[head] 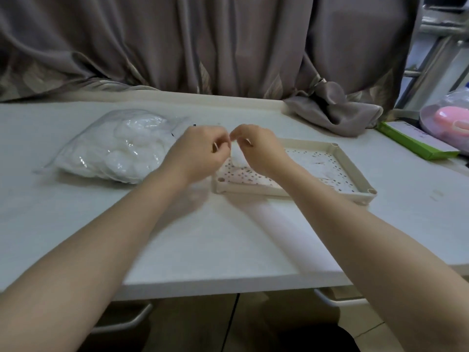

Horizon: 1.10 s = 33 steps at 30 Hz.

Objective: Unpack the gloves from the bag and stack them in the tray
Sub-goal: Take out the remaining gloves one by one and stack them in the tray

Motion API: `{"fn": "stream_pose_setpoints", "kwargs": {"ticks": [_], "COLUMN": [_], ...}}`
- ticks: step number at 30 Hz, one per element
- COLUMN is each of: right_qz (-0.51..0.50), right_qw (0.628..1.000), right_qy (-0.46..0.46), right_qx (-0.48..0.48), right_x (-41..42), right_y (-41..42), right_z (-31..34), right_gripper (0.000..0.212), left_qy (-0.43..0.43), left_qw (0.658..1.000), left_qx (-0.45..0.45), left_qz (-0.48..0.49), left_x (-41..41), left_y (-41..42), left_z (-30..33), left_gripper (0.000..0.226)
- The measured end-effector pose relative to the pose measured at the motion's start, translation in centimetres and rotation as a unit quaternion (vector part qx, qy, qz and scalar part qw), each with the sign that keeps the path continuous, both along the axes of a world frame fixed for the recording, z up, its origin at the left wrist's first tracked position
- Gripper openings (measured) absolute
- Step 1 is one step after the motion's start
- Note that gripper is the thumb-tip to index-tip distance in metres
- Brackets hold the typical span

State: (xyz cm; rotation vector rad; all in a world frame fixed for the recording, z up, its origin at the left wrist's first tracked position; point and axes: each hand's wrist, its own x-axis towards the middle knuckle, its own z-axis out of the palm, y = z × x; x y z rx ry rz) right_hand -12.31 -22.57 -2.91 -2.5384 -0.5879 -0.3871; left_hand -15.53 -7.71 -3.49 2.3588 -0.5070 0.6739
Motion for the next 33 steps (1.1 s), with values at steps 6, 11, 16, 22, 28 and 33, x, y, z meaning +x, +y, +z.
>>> {"fn": "stream_pose_setpoints", "kwargs": {"ticks": [6, 11, 16, 22, 28, 33], "right_qz": [0.009, -0.042, -0.003, 0.016, 0.000, 0.032], "right_qw": [0.973, 0.976, 0.976, 0.890, 0.799, 0.594], "right_qy": [0.128, 0.123, 0.148, 0.185, 0.188, 0.207], "right_qx": [-0.192, -0.174, 0.162, 0.417, 0.571, 0.777], "right_x": [1.4, 2.6, 1.8, 1.7, 1.1, 0.8], "right_y": [6.1, 7.2, 5.7, 4.8, 3.0, 0.6], "right_z": [-1.1, -1.6, 0.4, 1.2, 2.2, 3.8], "right_gripper": [0.035, 0.018, 0.014, 0.019, 0.019, 0.016], "left_qy": [0.017, 0.116, 0.224, 0.211, 0.211, 0.228], "left_qw": [0.991, 0.985, 0.970, 0.969, 0.964, 0.961], "left_qx": [-0.125, -0.099, 0.044, 0.081, 0.084, 0.070], "left_qz": [0.048, 0.084, 0.078, 0.102, 0.136, 0.140], "left_x": [0.7, 1.6, 1.8, 1.8, 1.5, 1.1], "left_y": [5.0, 5.7, 5.9, 6.0, 5.9, 5.6], "left_z": [-1.3, -1.8, -3.0, -3.3, -3.7, -3.3], "left_gripper": [0.025, 0.025, 0.014, 0.033, 0.035, 0.024]}}
